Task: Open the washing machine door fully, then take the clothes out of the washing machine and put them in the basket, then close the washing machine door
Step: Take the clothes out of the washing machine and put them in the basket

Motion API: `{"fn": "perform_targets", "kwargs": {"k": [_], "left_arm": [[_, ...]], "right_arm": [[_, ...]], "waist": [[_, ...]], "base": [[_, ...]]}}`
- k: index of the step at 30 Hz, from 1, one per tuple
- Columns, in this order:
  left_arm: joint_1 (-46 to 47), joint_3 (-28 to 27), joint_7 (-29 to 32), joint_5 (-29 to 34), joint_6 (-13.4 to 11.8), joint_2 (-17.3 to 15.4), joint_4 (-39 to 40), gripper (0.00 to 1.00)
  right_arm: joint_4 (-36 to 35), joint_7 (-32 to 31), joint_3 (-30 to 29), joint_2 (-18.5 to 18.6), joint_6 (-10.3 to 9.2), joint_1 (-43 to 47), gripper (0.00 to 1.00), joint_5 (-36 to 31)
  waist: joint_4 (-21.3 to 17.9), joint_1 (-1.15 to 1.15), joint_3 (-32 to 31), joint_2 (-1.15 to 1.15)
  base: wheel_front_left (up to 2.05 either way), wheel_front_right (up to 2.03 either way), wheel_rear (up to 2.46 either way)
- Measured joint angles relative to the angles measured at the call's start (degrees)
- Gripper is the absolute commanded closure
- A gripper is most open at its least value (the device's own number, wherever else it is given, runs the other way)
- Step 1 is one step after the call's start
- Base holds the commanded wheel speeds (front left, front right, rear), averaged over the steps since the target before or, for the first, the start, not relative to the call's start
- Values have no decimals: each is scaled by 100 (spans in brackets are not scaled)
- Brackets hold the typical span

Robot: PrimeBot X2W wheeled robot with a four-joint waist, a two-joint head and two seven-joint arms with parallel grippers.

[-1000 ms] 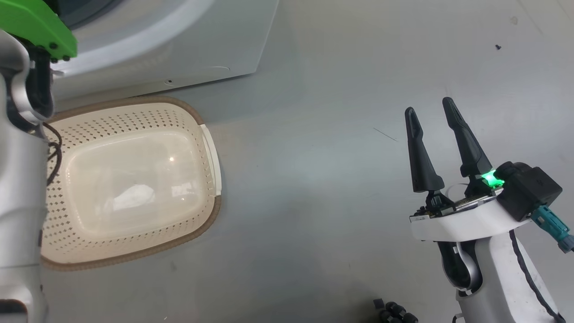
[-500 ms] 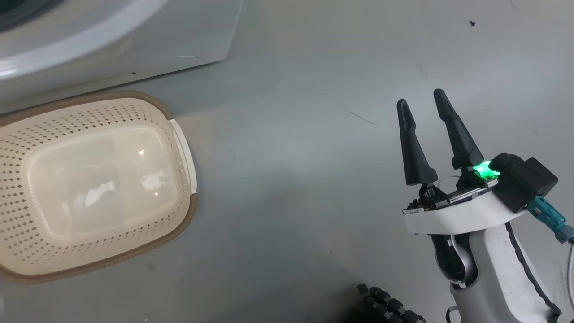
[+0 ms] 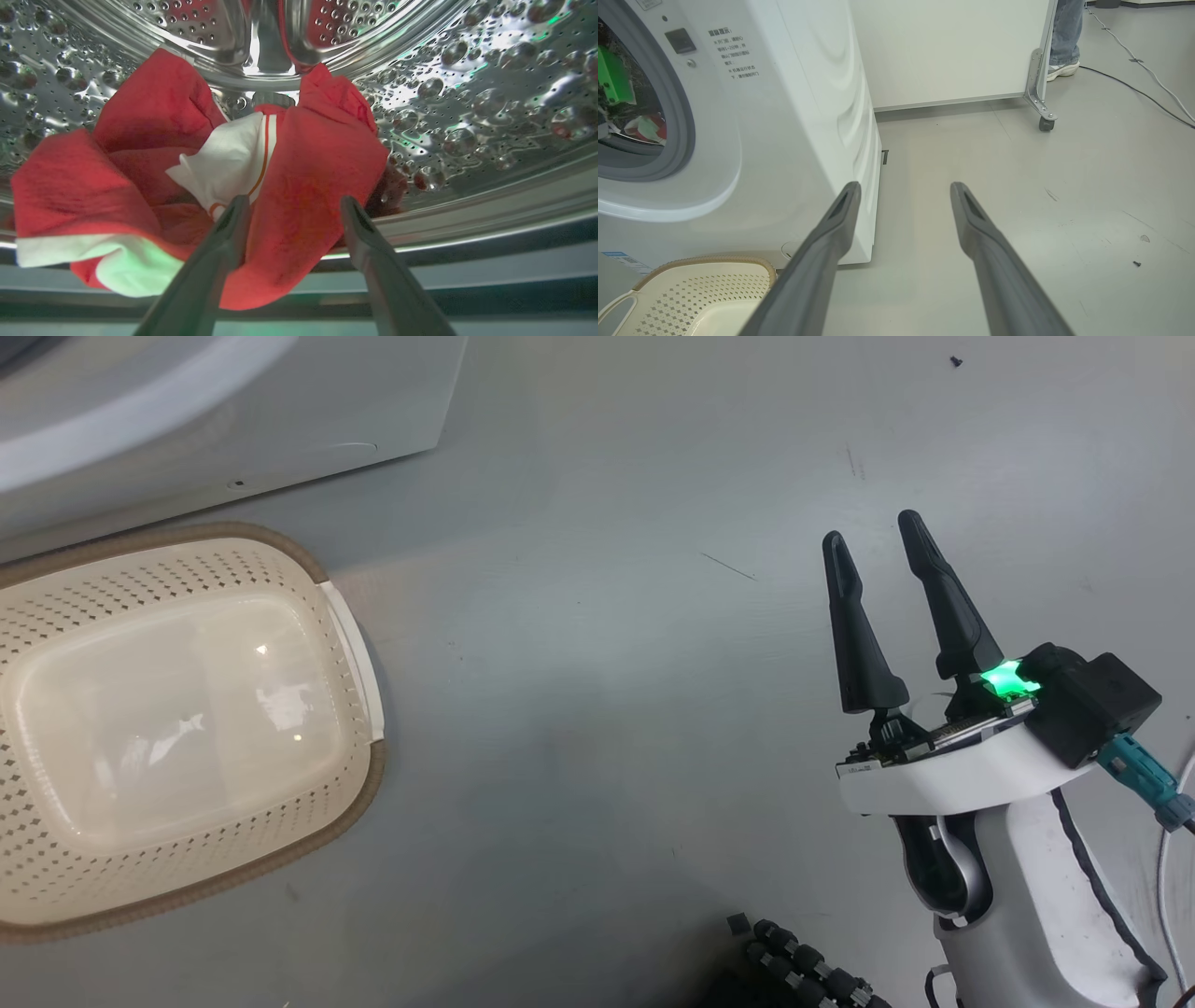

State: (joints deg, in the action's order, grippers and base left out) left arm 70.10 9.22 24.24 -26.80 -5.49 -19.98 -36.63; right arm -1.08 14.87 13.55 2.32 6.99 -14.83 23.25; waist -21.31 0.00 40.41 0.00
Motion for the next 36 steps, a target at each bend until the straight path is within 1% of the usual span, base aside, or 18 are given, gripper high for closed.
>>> {"fn": "perform_targets", "kwargs": {"k": [4,13,18,19,21,22,23,32,36], "left_arm": [[43,20,267,34,-2,-57,-172,0],[114,32,735,32,-26,-60,-435,0],[129,19,859,8,-27,-56,-546,0],[129,15,902,2,-27,-55,-559,2],[129,-3,943,-44,-29,-45,-583,43],[129,-7,971,-46,-29,-42,-597,75],[129,-4,998,-45,-29,-42,-610,100],[131,-30,988,-46,-55,-37,-650,100],[131,-60,833,-78,-55,-3,-645,100]], "right_arm": [[15,0,-1,0,0,0,0,0],[20,0,0,-1,0,-14,0,0],[21,-1,-3,0,0,-26,0,0],[21,0,-4,0,0,-26,0,0],[21,0,-10,0,0,-27,0,0],[21,0,-14,-1,0,-29,0,0],[21,0,-21,-1,0,-30,0,0],[22,0,-67,0,0,-122,0,-1],[24,0,-113,-1,0,-122,0,-13]], "waist": [[2,0,2,0],[16,0,11,0],[12,0,18,0],[10,0,20,0],[7,0,24,0],[6,0,26,0],[6,0,28,0],[30,0,32,0],[64,0,15,0]], "base": [[0,0,0],[0,0,0],[0,0,0],[0,0,0],[0,0,0],[0,0,0],[0,0,0],[0,0,0],[0,0,0]]}}
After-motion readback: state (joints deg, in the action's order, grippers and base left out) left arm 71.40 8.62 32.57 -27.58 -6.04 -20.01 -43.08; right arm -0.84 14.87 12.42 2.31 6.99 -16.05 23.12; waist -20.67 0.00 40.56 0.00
